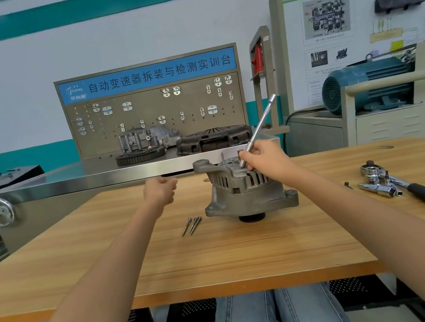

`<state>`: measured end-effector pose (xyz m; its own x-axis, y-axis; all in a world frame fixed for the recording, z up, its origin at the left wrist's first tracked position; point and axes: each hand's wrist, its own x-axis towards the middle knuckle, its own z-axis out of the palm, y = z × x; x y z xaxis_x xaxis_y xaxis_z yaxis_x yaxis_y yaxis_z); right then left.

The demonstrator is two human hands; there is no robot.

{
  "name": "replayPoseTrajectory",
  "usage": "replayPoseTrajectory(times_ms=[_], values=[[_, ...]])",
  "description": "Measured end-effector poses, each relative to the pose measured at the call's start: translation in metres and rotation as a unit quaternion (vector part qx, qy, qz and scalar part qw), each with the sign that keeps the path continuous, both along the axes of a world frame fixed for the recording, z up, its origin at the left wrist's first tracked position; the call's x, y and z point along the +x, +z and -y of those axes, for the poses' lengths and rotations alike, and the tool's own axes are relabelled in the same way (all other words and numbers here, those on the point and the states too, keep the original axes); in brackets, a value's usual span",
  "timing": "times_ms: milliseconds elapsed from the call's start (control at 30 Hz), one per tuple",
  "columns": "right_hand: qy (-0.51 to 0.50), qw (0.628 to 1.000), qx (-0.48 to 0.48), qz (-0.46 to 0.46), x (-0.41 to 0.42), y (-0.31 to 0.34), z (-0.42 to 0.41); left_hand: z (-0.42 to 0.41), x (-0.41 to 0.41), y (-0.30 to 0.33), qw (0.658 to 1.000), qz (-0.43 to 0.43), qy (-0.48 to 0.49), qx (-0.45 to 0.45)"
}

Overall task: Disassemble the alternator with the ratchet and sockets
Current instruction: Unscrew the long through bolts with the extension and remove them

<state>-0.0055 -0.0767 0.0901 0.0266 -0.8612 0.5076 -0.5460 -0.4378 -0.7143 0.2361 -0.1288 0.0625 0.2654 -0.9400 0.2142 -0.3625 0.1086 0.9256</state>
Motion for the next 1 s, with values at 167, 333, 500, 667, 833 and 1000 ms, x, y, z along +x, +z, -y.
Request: replayPoseTrajectory(times_ms=[167,333,500,667,833,1000], values=[[0.014,1.0,0.018,0.013,-0.001,0.002,-0.001,0.012,-0.004,-0.04,0.993,0.098,0.01,0.072],[0.015,0.994,-0.005,0.11,-0.007,-0.002,-0.002,0.013,-0.006,-0.065,0.982,0.169,0.048,0.074],[-0.003,0.98,-0.014,0.197,-0.023,-0.01,-0.001,0.015,-0.014,-0.069,0.976,0.199,0.044,0.074],[-0.01,0.967,0.003,0.255,-0.038,-0.017,-0.001,0.014,-0.013,-0.067,0.967,0.24,0.034,0.083],[-0.035,0.958,0.007,0.285,-0.042,-0.022,0.002,0.007,-0.02,-0.063,0.92,0.379,0.008,0.1],[-0.027,0.954,0.031,0.297,-0.042,-0.026,0.003,0.002,-0.021,-0.075,0.878,0.475,0.023,0.059]])
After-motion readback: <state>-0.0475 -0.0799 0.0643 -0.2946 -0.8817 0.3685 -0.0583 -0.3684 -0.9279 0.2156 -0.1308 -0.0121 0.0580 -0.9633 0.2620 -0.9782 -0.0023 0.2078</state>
